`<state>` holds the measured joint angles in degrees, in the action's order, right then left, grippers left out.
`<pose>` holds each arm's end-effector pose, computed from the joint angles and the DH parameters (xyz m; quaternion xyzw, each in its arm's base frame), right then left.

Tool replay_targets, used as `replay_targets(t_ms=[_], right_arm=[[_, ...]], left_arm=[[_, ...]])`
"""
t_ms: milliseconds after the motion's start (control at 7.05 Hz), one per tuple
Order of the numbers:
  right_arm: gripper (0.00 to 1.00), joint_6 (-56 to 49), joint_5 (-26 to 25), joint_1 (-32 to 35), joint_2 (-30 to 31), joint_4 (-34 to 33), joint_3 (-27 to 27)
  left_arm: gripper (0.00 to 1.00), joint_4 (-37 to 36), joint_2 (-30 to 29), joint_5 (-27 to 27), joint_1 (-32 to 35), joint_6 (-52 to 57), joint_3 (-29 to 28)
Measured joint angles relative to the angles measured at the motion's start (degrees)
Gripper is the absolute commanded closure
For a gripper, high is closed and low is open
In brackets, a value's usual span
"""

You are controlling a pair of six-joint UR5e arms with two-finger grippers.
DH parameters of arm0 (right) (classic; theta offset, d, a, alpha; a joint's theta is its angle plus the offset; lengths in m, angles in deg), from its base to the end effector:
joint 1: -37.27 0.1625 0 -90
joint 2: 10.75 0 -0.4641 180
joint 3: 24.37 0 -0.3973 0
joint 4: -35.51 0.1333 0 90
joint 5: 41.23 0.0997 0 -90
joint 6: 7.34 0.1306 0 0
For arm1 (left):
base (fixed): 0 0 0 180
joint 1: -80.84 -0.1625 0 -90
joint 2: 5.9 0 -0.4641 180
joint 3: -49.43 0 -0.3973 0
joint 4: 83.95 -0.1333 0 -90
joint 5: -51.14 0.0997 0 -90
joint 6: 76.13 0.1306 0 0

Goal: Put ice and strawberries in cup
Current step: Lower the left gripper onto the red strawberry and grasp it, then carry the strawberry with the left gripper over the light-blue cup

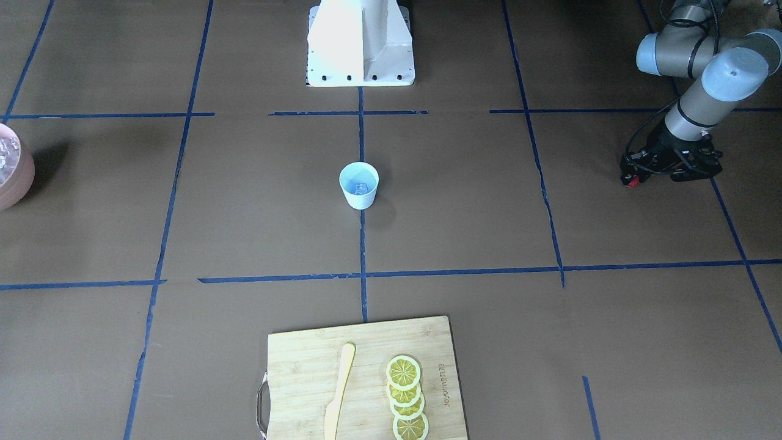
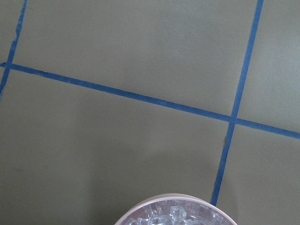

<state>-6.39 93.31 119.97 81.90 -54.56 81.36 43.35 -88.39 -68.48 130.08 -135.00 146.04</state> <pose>-0.0201 -0.4850 0.6044 0.0775 -0.3831 -0.0938 0.9157 0.2641 -0.4117 0.6611 0.0093 0.3874 -0.0657 0.9195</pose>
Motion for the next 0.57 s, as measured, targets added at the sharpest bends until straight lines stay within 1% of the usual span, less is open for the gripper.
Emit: replay_targets(t_ms=[284,426,568], right_arm=[[0.01,-0.1,0.1,0.2,0.2,0.1,0.1],[0.01,-0.3,0.1,0.7,0.4,0.1,0.1],[0.01,-0.5,0.0,1.4,0.9,0.1,0.0]], left_arm=[[0.99,-1.4,-0.4,-0.9,0.3,-0.3,2.7],[0.99,-5.2,-1.5,-1.9,0.5,-0.3,5.8],[0.99,-11.2,-4.5,-2.5,0.6,-0.4,8.7]])
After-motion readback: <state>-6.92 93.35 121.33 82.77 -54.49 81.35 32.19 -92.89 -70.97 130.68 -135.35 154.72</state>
